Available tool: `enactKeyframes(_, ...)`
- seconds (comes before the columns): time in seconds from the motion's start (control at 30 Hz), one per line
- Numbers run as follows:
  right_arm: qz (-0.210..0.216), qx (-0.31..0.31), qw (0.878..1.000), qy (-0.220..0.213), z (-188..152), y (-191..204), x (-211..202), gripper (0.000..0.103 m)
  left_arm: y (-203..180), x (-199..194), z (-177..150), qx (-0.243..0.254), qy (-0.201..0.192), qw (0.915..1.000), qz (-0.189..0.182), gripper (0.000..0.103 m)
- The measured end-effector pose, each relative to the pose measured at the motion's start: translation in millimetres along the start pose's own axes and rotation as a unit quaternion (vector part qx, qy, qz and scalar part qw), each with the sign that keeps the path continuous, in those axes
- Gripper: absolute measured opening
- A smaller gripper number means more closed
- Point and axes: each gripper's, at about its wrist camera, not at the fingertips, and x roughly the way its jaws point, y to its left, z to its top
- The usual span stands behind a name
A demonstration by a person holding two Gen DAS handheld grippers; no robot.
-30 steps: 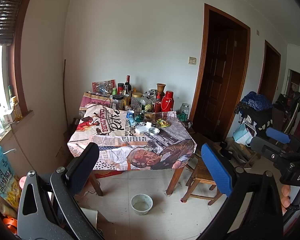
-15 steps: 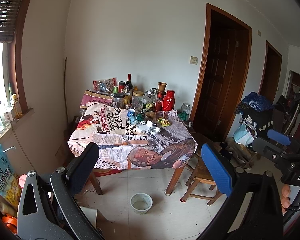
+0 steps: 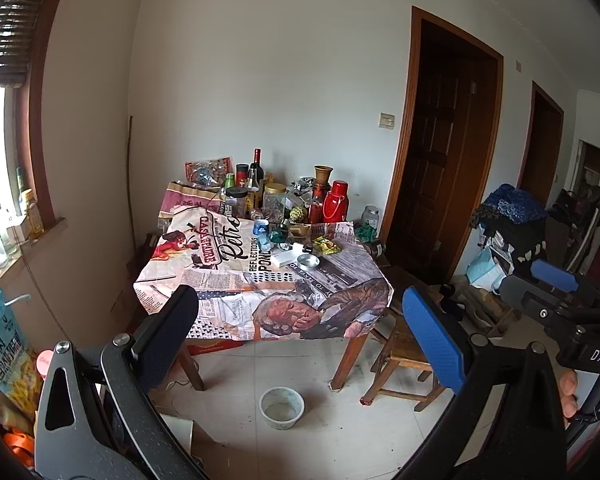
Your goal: Collect trash
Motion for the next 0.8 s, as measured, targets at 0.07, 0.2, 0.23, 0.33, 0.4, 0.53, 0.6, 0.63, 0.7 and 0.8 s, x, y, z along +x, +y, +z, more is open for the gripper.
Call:
enactKeyframes(0.07,0.004,-0.002,1.000,-0.001,1,-4,1,0.103,-1,2,0,-0.007,-0.001,1.0000,0.003,0.103)
enactKeyframes(0.2,0.011,-0.002,1.000,-0.004,4,-13,6,0.103,-7,10,1,-0.008,-0.004,0.9997,0.023,0.103)
enactKeyframes(0.23,0.014,-0.001,1.000,-0.005,5,-16,7,0.103,-9,13,1,-0.008,-0.004,0.9996,0.028,0.103)
enactKeyframes(0.33,0.017,-0.003,1.000,-0.010,7,-22,12,0.103,-14,21,3,-0.012,-0.010,0.9991,0.040,0.103)
enactKeyframes(0.4,0.016,-0.004,1.000,-0.011,9,-28,17,0.103,-19,28,5,-0.015,-0.013,0.9988,0.045,0.103)
enactKeyframes(0.53,0.007,-0.002,1.000,-0.009,14,-41,31,0.103,-24,47,13,-0.022,-0.016,0.9987,0.042,0.103)
enactKeyframes(0.6,0.001,0.002,1.000,-0.006,17,-47,41,0.103,-25,61,19,-0.020,-0.014,0.9990,0.038,0.103)
enactKeyframes(0.63,-0.002,0.005,1.000,-0.004,18,-50,48,0.103,-26,68,21,-0.018,-0.012,0.9991,0.037,0.103)
enactKeyframes(0.7,-0.011,0.010,1.000,-0.001,19,-56,59,0.103,-25,86,28,-0.012,-0.011,0.9993,0.034,0.103)
enactKeyframes(0.8,-0.027,0.018,0.999,0.008,22,-65,84,0.103,-20,114,37,-0.006,-0.007,0.9997,0.024,0.103)
